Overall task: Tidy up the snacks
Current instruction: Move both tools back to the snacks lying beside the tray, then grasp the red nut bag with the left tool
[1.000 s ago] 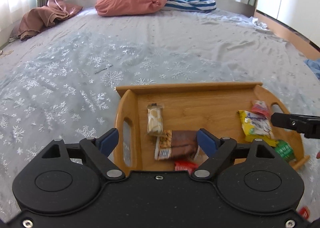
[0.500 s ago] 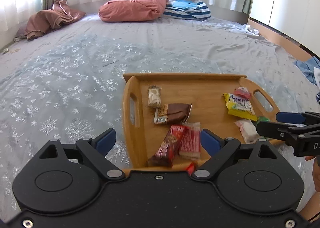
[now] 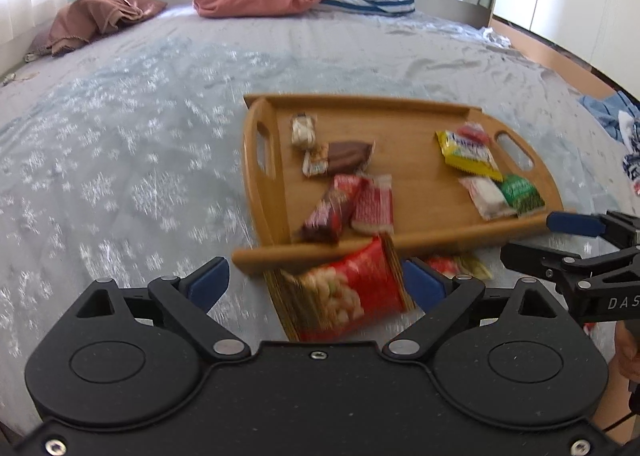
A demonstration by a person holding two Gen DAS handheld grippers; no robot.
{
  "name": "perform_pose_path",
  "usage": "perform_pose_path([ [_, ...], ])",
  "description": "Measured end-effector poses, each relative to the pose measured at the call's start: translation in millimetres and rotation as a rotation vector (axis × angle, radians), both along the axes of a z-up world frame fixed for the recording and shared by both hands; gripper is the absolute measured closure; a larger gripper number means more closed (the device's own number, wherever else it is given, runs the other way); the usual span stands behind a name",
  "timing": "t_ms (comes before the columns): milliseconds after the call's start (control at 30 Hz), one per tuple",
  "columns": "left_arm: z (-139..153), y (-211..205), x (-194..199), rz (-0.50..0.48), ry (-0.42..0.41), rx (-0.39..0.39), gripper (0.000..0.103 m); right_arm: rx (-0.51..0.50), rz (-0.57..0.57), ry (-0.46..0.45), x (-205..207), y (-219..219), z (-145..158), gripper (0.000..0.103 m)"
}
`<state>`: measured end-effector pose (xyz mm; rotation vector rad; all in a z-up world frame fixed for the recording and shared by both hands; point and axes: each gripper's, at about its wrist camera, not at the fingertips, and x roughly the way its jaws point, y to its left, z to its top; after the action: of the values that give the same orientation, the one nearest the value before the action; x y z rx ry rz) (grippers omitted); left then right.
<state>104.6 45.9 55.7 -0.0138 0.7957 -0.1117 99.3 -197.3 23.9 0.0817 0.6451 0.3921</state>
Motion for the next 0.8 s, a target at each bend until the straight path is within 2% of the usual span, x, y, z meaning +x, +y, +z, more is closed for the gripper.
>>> perform_pose_path([
  [367,-28.6,-13.8,0.5,-0.028,0.016,0.002,0.011,-0.082,-0.003,-0.014,-13.4,3.3,-13.6,0.000],
  [467,-34.3,-15.2,4.2,-0.030,0.028,-0.021,0.026,-0.094,0.000,-0.011,-13.9,5.5,-16.4,0.000],
  [600,-37.8,-13.4,6.9,-0.027,0.040,-0.052,0.032,-0.112,0.005,-0.013,-15.4,7.4,-18.2,0.000],
  [667,-36.3,-13.8,4.9,-0.042,0.039,-0.057,0.042,-0.119,0.008,-0.014,-15.8,8.8,-19.2,0.000],
  [800,-32.2,-15.9,-1.8,-0.048,0.019,-0.014,0.043,-0.125,0.018,-0.008,-15.4,13.1,-22.0,0.000],
])
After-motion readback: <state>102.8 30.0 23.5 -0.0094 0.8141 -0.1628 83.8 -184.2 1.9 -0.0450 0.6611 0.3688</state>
